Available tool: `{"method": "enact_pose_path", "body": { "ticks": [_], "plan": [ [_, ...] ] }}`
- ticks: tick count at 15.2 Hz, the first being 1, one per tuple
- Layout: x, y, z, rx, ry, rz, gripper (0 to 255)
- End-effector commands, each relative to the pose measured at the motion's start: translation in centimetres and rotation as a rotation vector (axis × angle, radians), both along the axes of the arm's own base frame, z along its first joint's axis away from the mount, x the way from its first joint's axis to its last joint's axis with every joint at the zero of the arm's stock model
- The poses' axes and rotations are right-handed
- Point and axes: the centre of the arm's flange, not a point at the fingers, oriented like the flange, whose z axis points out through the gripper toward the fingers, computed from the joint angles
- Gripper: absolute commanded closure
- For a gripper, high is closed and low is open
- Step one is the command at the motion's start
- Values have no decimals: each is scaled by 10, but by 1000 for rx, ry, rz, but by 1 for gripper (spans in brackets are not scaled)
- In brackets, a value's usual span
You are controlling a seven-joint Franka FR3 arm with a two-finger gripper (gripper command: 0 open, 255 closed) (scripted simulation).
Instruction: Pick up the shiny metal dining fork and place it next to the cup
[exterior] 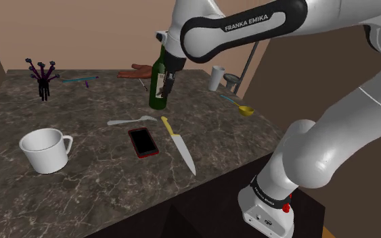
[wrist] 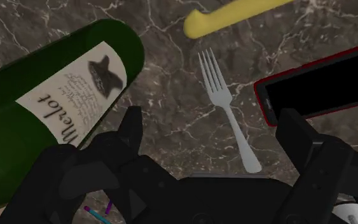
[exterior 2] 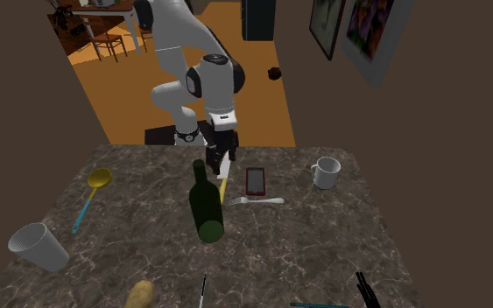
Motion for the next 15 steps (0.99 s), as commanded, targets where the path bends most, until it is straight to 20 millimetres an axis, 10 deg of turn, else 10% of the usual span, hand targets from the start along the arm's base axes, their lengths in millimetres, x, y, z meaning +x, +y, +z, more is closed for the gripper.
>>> {"method": "enact_pose_path", "body": {
  "ticks": [1,11,15],
  "plan": [
    [9,15,-19,-6,-2,70,0],
    [47,96,-108,-35,-6,407,0],
    [52,96,-129,-35,-6,407,0]
  ]
}}
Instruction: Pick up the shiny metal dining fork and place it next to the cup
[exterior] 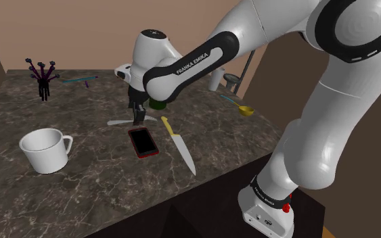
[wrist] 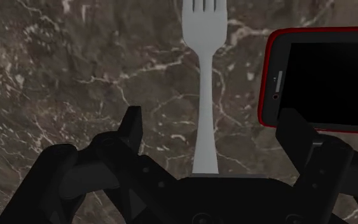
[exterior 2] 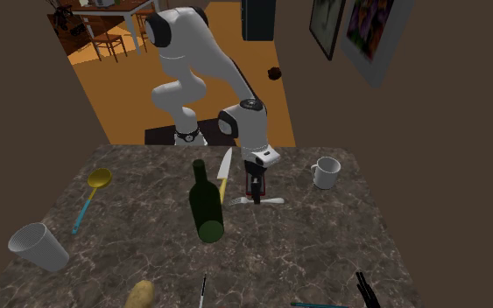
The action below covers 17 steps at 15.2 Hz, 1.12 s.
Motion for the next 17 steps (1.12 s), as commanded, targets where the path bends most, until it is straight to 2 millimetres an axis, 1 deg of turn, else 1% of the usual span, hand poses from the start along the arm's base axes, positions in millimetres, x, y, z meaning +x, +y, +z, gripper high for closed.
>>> {"method": "enact_pose_path", "body": {
  "ticks": [1,4,12,13,17],
  "plan": [
    [2,2,-11,0,0,2,0],
    [5,2,-24,0,0,2,0],
    [5,2,-24,0,0,2,0],
    [5,2,-24,0,0,2,255],
    [5,2,-24,0,0,2,255]
  ]
}}
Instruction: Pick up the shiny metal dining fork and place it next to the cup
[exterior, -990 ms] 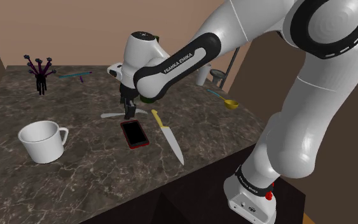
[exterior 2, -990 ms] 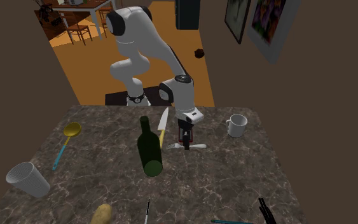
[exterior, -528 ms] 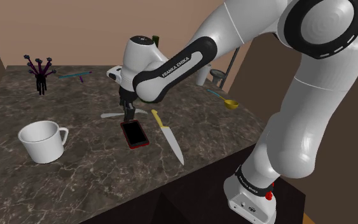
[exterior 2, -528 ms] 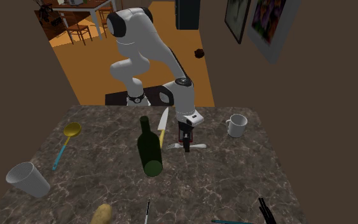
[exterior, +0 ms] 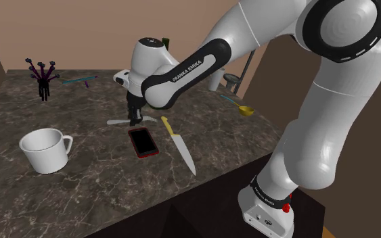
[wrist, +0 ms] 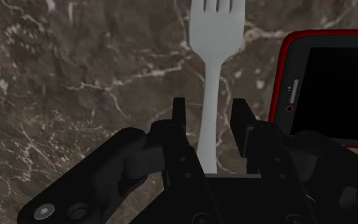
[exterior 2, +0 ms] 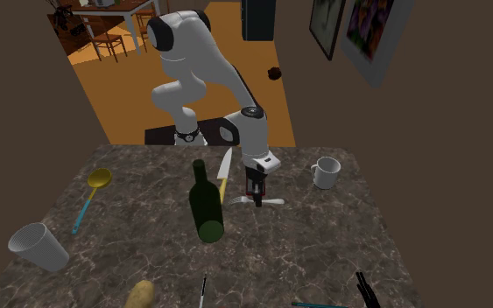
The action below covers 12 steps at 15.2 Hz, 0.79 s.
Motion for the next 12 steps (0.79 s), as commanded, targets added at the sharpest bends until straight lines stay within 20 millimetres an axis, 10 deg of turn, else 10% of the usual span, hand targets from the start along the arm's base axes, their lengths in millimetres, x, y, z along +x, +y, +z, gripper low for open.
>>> {"method": "enact_pose_path", "body": {
  "ticks": [1,12],
  "plan": [
    [0,0,-1,-1,2,0,255],
    [0,0,36,-1,2,0,255]
  ]
}}
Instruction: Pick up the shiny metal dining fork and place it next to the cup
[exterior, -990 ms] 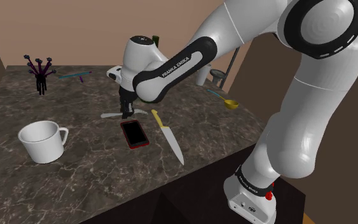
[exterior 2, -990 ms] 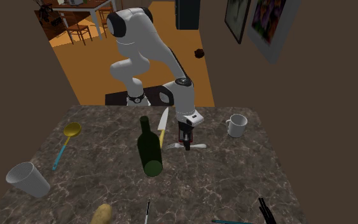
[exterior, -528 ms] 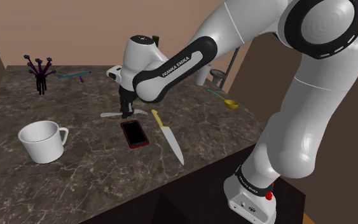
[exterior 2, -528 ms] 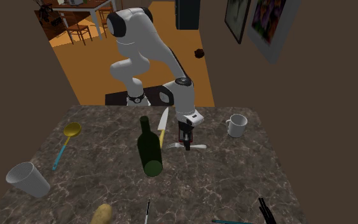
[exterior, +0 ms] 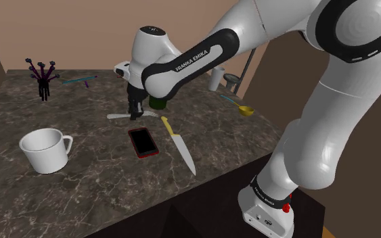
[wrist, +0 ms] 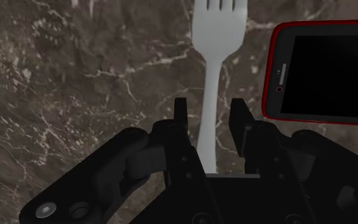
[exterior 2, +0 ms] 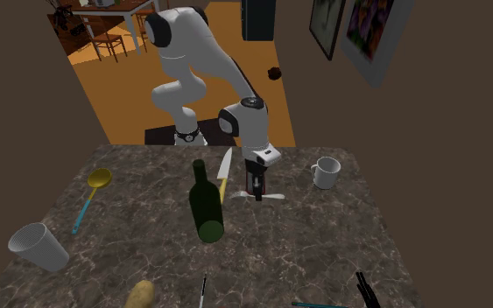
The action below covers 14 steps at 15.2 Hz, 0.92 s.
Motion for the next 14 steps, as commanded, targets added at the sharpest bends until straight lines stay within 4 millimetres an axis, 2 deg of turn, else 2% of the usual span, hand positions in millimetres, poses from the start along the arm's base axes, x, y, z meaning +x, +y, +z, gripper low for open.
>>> {"method": "enact_pose_path", "body": {
  "ticks": [1,14],
  "plan": [
    [2,1,10,0,0,0,255],
    [2,1,79,0,0,0,255]
  ]
}}
